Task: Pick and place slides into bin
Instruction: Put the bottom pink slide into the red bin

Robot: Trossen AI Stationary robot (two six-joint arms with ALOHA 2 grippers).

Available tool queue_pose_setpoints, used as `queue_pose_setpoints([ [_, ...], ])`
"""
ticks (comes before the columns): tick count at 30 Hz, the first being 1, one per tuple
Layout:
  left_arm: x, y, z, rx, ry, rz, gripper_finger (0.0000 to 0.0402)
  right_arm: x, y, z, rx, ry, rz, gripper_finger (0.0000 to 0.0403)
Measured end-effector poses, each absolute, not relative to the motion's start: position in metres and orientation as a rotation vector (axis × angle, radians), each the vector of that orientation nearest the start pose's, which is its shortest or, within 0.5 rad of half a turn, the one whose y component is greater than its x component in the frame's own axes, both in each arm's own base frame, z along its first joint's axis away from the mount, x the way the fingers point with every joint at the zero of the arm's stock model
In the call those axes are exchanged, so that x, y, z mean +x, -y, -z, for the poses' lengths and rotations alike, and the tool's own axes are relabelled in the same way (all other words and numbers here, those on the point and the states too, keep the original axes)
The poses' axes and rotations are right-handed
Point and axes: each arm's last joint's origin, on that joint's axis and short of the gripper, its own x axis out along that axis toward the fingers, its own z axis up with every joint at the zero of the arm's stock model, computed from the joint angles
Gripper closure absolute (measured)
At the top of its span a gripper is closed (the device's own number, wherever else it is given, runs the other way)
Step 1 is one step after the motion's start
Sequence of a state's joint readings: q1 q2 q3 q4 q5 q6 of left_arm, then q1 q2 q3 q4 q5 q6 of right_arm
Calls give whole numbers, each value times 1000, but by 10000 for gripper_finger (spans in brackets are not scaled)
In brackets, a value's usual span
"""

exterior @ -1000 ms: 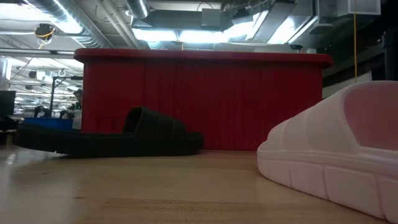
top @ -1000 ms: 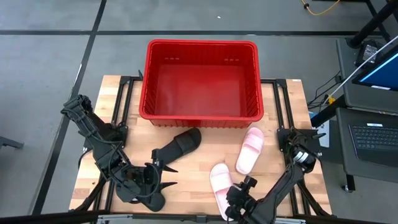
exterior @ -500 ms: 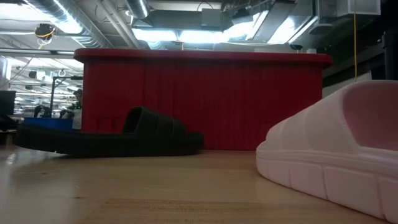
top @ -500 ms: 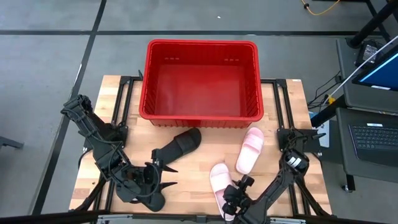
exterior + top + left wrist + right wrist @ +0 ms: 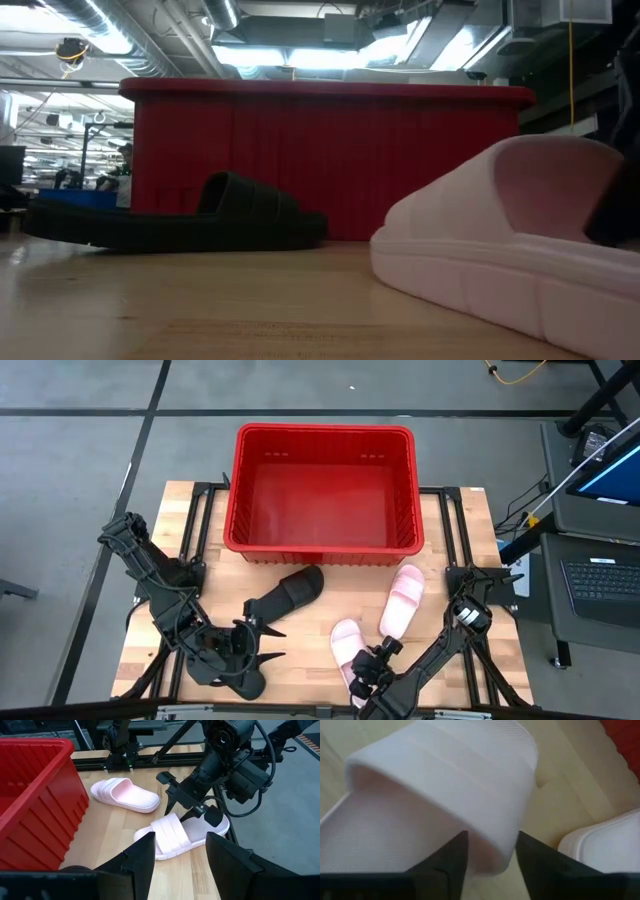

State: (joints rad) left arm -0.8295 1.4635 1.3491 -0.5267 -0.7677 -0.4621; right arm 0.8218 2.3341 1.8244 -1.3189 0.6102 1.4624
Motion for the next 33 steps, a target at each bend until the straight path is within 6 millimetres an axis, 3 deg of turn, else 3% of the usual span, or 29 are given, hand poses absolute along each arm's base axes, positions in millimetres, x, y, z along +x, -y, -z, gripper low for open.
queue_pose_setpoints([
  [9, 226, 217, -345, 5, -445, -44, 233, 307, -289, -140, 38, -1040, 782, 387],
  [19, 226, 217, -345, -9, -445, -48, 233, 311, -285, -147, 31, -1022, 801, 388],
  [25, 226, 217, -345, -10, -445, -48, 233, 310, -281, -177, 9, -885, 912, 388],
  [30, 226, 217, -345, -15, -442, -48, 233, 315, -282, -202, 54, -723, 881, 388],
  [33, 227, 218, -346, -30, -429, -45, 233, 317, -283, -207, 53, -669, 871, 388],
])
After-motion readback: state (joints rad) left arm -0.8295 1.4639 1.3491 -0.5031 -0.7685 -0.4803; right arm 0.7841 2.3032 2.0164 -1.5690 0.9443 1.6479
